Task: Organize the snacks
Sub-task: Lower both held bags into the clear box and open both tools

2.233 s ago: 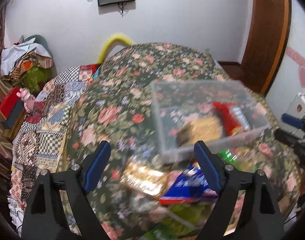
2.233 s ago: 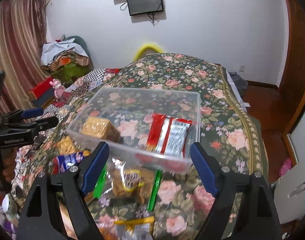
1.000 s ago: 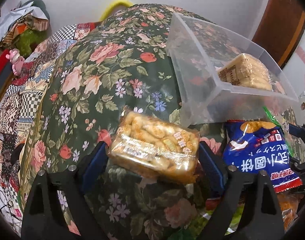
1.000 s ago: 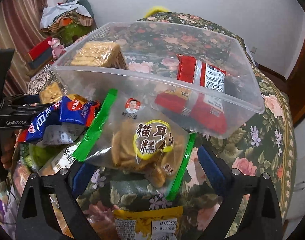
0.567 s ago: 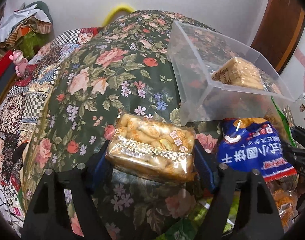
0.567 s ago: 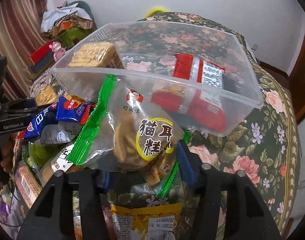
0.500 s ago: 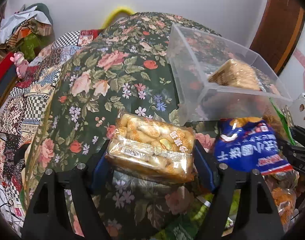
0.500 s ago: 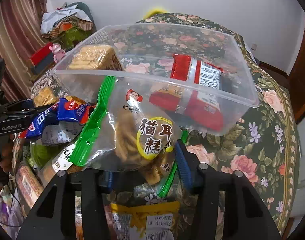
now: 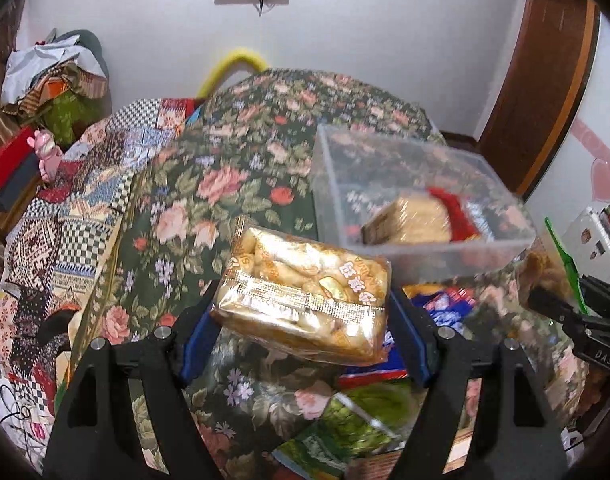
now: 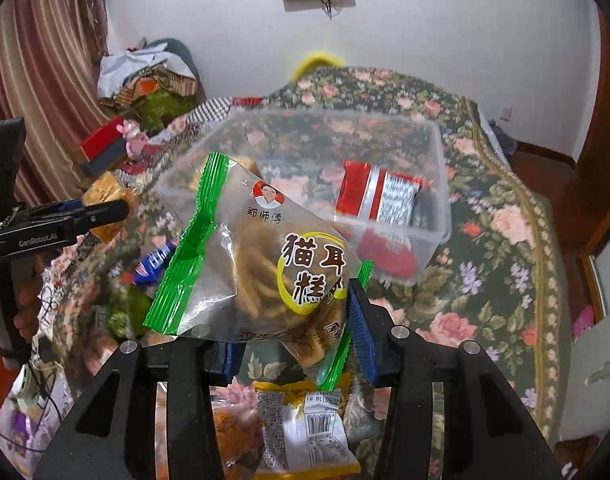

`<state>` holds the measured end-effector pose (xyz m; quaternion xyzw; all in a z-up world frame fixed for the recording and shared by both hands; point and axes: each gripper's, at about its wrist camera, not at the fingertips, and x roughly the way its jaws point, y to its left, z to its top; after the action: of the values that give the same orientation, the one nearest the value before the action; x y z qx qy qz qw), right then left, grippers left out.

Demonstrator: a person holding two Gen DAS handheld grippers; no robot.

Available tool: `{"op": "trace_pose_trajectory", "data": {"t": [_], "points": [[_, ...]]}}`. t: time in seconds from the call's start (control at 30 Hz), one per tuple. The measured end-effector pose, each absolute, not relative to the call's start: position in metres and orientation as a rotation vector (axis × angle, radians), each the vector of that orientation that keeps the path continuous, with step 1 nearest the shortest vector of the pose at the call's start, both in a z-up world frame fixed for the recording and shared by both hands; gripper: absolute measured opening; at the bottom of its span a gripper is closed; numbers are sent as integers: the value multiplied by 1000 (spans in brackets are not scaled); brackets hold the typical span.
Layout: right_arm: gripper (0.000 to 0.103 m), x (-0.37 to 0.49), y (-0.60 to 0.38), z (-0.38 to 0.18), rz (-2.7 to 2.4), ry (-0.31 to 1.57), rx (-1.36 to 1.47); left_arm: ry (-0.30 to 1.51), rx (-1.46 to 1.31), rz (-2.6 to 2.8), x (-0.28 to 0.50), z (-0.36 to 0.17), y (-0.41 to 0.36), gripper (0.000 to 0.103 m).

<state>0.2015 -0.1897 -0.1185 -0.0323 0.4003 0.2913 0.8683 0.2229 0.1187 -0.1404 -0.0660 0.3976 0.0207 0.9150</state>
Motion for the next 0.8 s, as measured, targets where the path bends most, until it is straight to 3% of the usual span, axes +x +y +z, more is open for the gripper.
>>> {"op": "trace_pose_trajectory", "data": {"t": [0.4, 0.8], "points": [[42, 219, -193, -78, 601, 715, -14, 716, -133, 6, 244, -95, 92, 77], [42, 260, -168, -90, 590, 743, -13, 737, -177, 4, 296, -103, 80, 77]]}}
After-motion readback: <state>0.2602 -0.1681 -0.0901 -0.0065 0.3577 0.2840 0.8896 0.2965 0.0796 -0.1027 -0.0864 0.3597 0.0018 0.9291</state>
